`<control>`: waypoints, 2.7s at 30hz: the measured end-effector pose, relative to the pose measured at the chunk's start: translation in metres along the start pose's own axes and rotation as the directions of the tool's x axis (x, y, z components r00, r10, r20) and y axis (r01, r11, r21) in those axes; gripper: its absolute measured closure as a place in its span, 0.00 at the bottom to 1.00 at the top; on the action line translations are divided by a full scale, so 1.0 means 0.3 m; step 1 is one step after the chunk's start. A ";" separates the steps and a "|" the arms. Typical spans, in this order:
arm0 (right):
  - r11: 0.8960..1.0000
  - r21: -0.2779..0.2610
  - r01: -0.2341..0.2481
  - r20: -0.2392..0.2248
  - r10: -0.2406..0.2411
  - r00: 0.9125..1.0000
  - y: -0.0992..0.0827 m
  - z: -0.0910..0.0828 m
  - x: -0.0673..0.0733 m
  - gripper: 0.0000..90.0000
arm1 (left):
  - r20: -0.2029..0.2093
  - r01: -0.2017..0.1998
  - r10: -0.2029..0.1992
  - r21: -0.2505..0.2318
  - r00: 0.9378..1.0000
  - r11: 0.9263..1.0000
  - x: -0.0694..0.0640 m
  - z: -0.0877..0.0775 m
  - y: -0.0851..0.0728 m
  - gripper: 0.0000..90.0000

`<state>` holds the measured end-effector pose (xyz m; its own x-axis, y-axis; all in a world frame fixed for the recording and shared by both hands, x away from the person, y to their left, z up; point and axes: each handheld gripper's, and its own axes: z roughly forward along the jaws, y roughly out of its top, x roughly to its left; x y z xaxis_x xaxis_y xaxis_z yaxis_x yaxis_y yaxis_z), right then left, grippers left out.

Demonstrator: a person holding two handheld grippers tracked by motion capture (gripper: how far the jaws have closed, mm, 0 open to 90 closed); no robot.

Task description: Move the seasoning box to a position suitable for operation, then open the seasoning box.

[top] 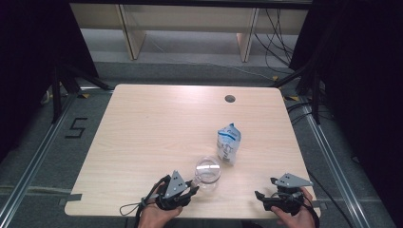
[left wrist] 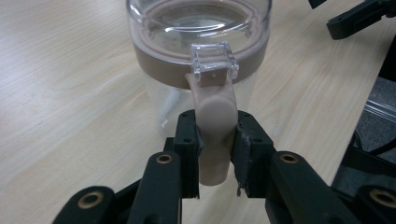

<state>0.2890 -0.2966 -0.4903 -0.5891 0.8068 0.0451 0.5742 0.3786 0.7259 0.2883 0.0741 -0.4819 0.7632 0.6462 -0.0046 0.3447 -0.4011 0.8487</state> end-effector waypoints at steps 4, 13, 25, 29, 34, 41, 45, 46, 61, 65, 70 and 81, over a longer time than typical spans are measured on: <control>1.000 -0.007 -0.005 -0.006 0.005 1.000 -0.001 0.002 0.002 0.24 | 0.002 -0.017 0.017 0.015 1.000 1.000 0.030 -0.012 -0.003 0.80; 0.999 0.005 0.032 -0.044 -0.031 0.999 0.002 0.006 -0.001 0.25 | 0.070 -0.057 0.056 0.009 0.996 0.998 0.079 -0.033 -0.020 0.80; 0.999 -0.001 0.035 -0.026 -0.035 0.999 0.002 0.009 0.007 0.25 | 0.044 -0.090 0.089 0.006 0.995 0.996 0.179 -0.037 -0.022 0.80; 0.999 -0.003 0.035 -0.029 -0.035 0.999 0.002 0.008 0.008 0.25 | 0.023 -0.073 0.073 0.009 0.997 0.997 0.201 -0.042 -0.024 0.81; 0.998 -0.012 0.057 -0.023 -0.057 0.998 0.004 0.010 0.011 0.26 | 0.013 -0.083 0.082 0.012 0.997 0.997 0.208 -0.047 -0.024 0.82; 0.997 -0.022 0.068 -0.035 -0.069 0.997 0.003 0.013 0.004 0.26 | -0.001 -0.069 0.069 0.019 0.998 0.997 0.211 -0.054 -0.026 0.82; 0.999 -0.002 0.046 -0.041 -0.046 0.998 0.000 0.012 0.002 0.25 | -0.003 -0.060 0.060 0.015 0.998 0.998 0.214 -0.056 -0.029 0.82; 0.999 -0.004 0.042 -0.039 -0.042 0.998 0.000 0.012 0.001 0.25 | -0.005 -0.046 0.046 0.017 0.999 0.999 0.212 -0.059 -0.031 0.82; 1.000 -0.004 0.026 -0.030 -0.026 0.999 -0.003 0.013 0.008 0.25 | 0.004 0.063 -0.063 -0.019 0.998 0.998 0.222 -0.112 -0.044 0.45; 0.999 -0.003 0.045 -0.030 -0.046 0.999 0.000 0.014 0.001 0.25 | 0.011 0.097 -0.096 -0.021 0.995 0.995 0.221 -0.127 -0.051 0.37; 0.998 -0.008 0.058 -0.028 -0.058 0.998 0.002 0.013 0.005 0.25 | 0.010 0.151 -0.151 -0.035 0.988 0.988 0.224 -0.143 -0.041 0.34; 0.998 -0.003 0.070 -0.042 -0.070 0.997 0.006 0.020 0.011 0.26 | 0.016 0.171 -0.171 -0.072 0.985 0.983 0.208 -0.185 -0.003 0.48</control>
<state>0.2914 -0.2905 -0.4930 -0.6512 0.7585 0.0227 0.5296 0.4328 0.7295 0.3053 0.1509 -0.4535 0.7017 0.6948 -0.1577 0.4302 -0.2367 0.8712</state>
